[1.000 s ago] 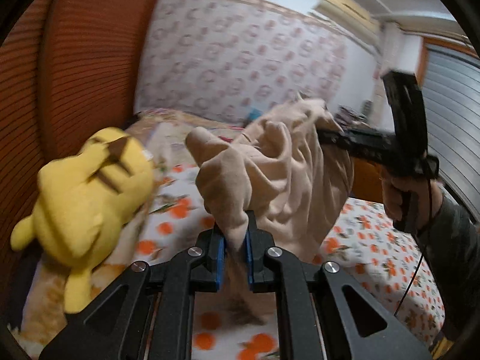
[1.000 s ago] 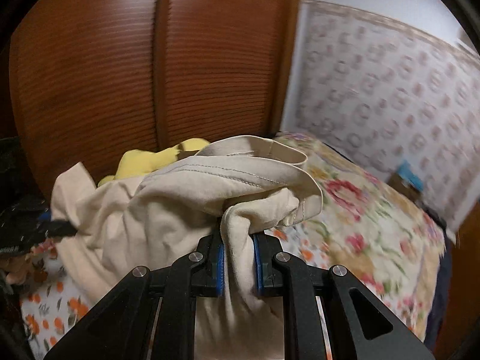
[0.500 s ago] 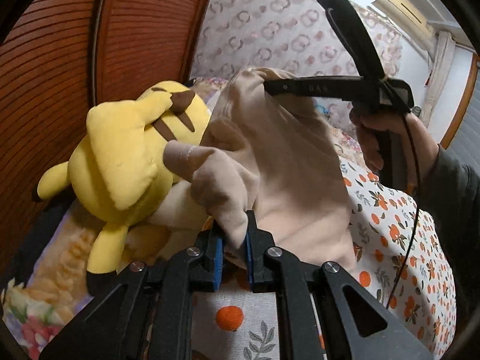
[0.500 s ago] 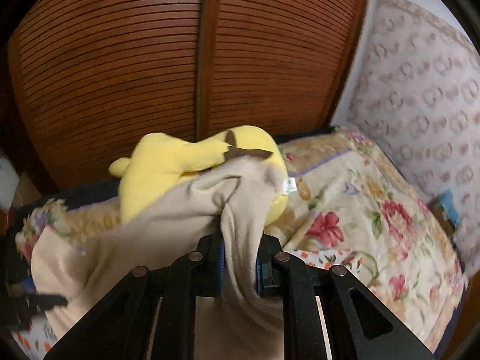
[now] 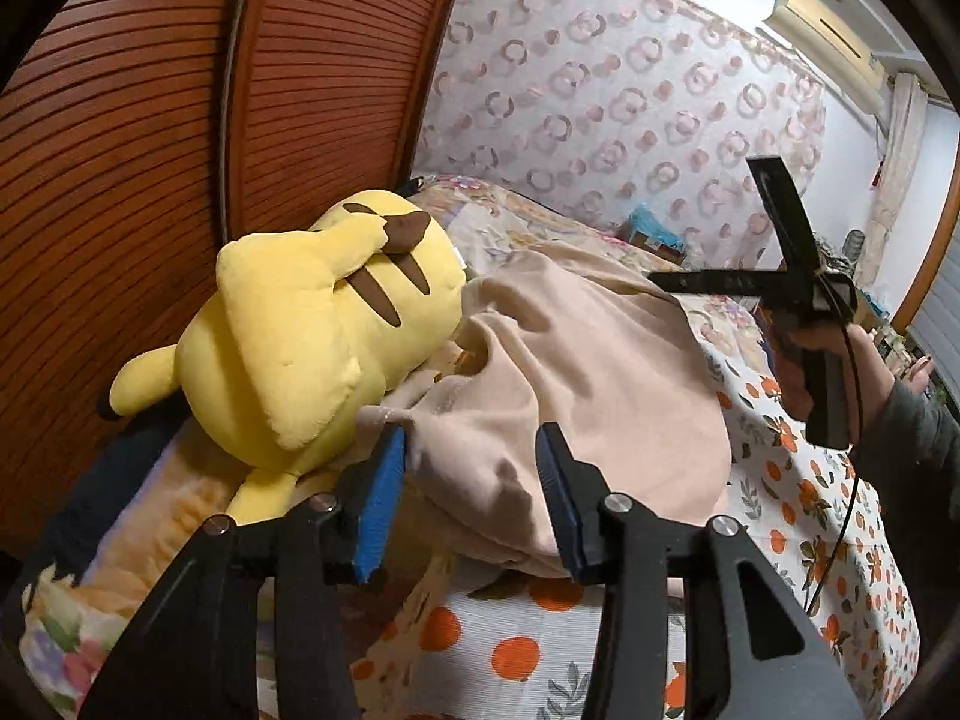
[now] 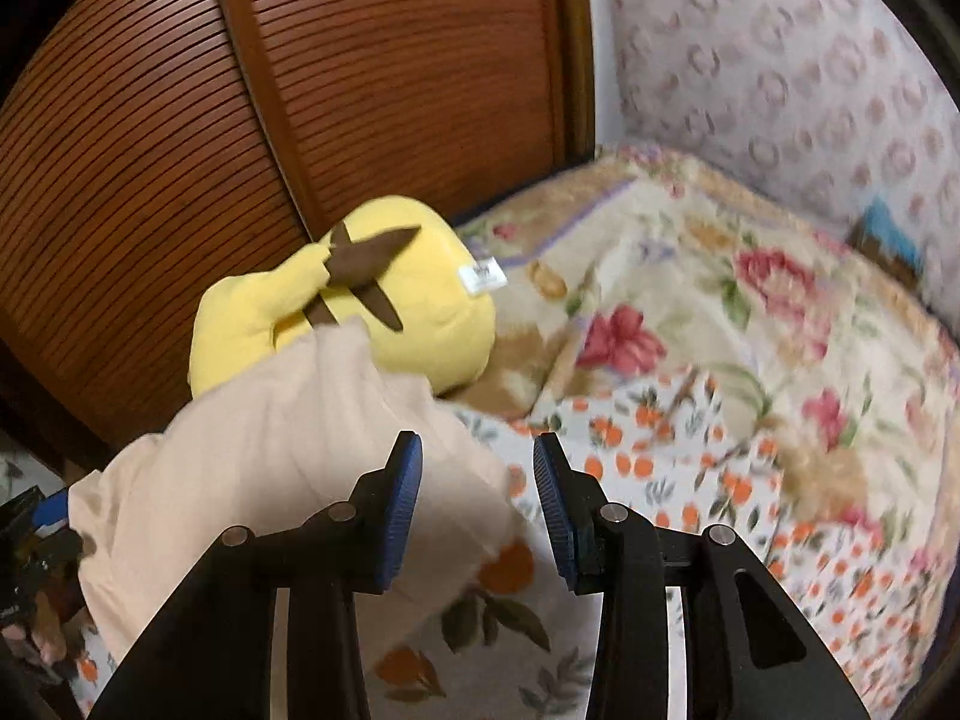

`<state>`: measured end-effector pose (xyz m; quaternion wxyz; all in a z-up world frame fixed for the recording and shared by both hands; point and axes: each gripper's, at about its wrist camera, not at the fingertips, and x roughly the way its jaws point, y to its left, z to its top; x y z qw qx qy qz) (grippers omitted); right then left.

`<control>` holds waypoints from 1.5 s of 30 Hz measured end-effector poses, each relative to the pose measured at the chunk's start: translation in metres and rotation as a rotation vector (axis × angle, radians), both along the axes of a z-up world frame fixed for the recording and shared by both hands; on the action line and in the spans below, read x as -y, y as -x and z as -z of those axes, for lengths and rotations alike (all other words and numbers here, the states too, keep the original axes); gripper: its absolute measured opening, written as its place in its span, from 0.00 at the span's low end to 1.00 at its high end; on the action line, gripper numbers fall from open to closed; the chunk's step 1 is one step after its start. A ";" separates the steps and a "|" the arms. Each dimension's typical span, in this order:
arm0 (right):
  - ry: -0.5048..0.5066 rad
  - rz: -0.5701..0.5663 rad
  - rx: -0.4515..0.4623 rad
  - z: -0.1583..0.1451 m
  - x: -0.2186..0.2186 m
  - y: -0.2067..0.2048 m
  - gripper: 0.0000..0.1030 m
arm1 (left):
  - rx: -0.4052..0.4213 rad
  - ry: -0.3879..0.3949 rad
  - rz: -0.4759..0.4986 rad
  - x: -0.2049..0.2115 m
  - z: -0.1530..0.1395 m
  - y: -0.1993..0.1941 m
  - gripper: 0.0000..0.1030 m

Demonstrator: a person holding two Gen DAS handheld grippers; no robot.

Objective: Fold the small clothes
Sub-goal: 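Lay the folded shirt beside the yellow plush toy and open both grippers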

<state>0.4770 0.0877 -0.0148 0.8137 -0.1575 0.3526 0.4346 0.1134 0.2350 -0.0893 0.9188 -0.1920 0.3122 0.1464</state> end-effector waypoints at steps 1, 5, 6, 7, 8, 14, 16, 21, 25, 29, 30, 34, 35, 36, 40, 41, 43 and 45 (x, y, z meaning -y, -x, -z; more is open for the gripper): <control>-0.022 -0.008 -0.029 0.002 0.004 -0.003 0.39 | -0.006 -0.003 0.001 0.000 0.000 -0.001 0.44; -0.077 -0.023 -0.096 -0.004 0.011 -0.011 0.39 | -0.033 -0.010 0.027 0.004 0.003 -0.007 0.44; -0.088 -0.023 -0.114 -0.002 0.014 -0.014 0.39 | -0.035 -0.012 0.030 0.005 0.001 -0.007 0.44; -0.102 -0.025 -0.137 0.000 0.017 -0.017 0.39 | -0.036 -0.017 0.030 0.006 0.001 -0.007 0.44; -0.116 -0.028 -0.165 0.000 0.017 -0.018 0.39 | -0.037 -0.020 0.030 0.006 0.001 -0.008 0.44; -0.131 0.000 -0.221 0.009 0.030 -0.019 0.24 | -0.063 -0.035 0.038 0.009 0.003 -0.013 0.44; -0.137 -0.017 -0.222 0.006 0.028 -0.017 0.06 | -0.072 -0.045 0.042 0.011 0.003 -0.014 0.44; -0.142 0.166 0.060 -0.017 0.028 -0.008 0.01 | -0.110 -0.064 0.035 0.010 0.010 -0.016 0.44; -0.126 0.211 0.105 -0.021 0.022 -0.008 0.01 | -0.109 -0.053 0.039 0.008 0.011 -0.015 0.44; -0.088 0.206 0.137 -0.021 0.020 -0.002 0.07 | -0.102 -0.053 0.061 0.009 0.007 -0.013 0.45; -0.081 0.207 0.139 -0.021 0.022 -0.001 0.07 | -0.097 -0.055 0.064 0.009 0.005 -0.013 0.47; -0.085 0.206 0.152 -0.032 0.037 0.023 0.17 | -0.044 -0.084 0.081 0.013 -0.010 -0.004 0.76; -0.095 0.207 0.157 -0.034 0.044 0.032 0.24 | -0.031 -0.095 0.086 0.015 -0.014 -0.002 0.78; -0.106 0.209 0.162 -0.039 0.052 0.044 0.26 | -0.024 -0.103 0.092 0.017 -0.018 -0.001 0.78; -0.134 0.215 0.178 -0.048 0.083 0.088 0.43 | 0.025 -0.140 0.133 0.033 -0.038 0.004 0.90; -0.137 0.217 0.185 -0.050 0.091 0.100 0.46 | 0.038 -0.153 0.154 0.040 -0.044 0.005 0.95; -0.140 0.222 0.202 -0.053 0.107 0.124 0.47 | 0.054 -0.172 0.166 0.052 -0.052 0.007 1.00; -0.155 0.228 0.213 -0.055 0.127 0.150 0.52 | 0.079 -0.168 0.195 0.063 -0.059 0.008 1.00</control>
